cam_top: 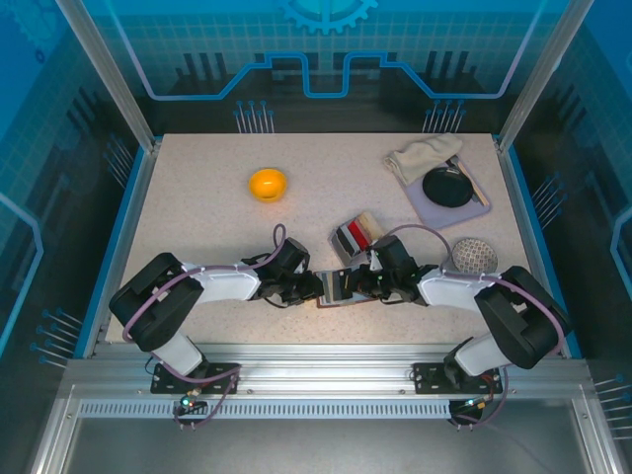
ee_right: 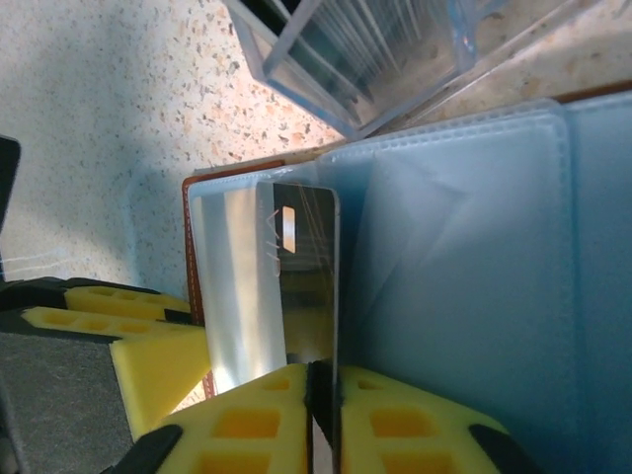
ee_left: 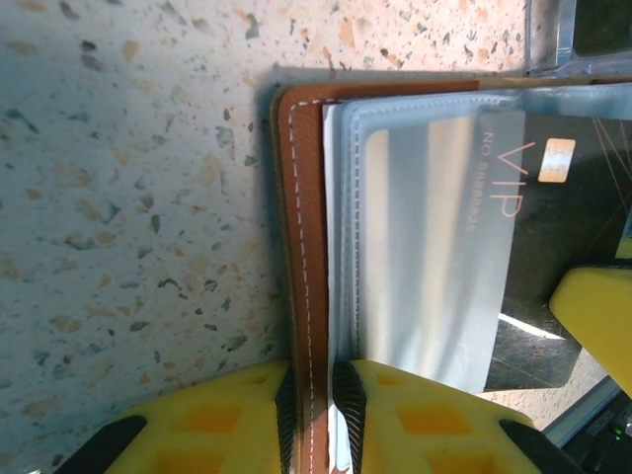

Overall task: Put the credit cards into the card holder
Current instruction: Insert the credit card into the card slot.

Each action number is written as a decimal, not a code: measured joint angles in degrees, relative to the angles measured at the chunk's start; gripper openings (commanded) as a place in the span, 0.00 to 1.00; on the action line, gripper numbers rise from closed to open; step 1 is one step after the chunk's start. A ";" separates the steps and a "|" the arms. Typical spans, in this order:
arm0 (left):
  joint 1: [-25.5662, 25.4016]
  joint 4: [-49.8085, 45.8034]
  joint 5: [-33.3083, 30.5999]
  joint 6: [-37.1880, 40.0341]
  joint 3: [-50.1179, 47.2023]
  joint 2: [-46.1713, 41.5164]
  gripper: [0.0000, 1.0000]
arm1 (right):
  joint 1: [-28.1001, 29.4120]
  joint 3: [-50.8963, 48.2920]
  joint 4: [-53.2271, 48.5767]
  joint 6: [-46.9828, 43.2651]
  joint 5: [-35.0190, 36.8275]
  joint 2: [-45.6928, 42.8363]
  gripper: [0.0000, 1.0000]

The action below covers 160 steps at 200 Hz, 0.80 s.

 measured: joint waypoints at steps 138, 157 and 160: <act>0.00 -0.22 0.00 0.04 0.24 0.07 0.24 | 0.22 8.92 -14.91 -9.07 2.25 3.93 0.34; 0.00 -0.61 0.00 0.07 0.42 0.17 0.23 | 0.15 9.92 -15.80 -9.75 2.49 4.81 0.35; 0.00 -0.63 -0.02 0.07 0.44 0.17 0.23 | 0.15 10.12 -15.98 -9.79 2.54 4.92 0.35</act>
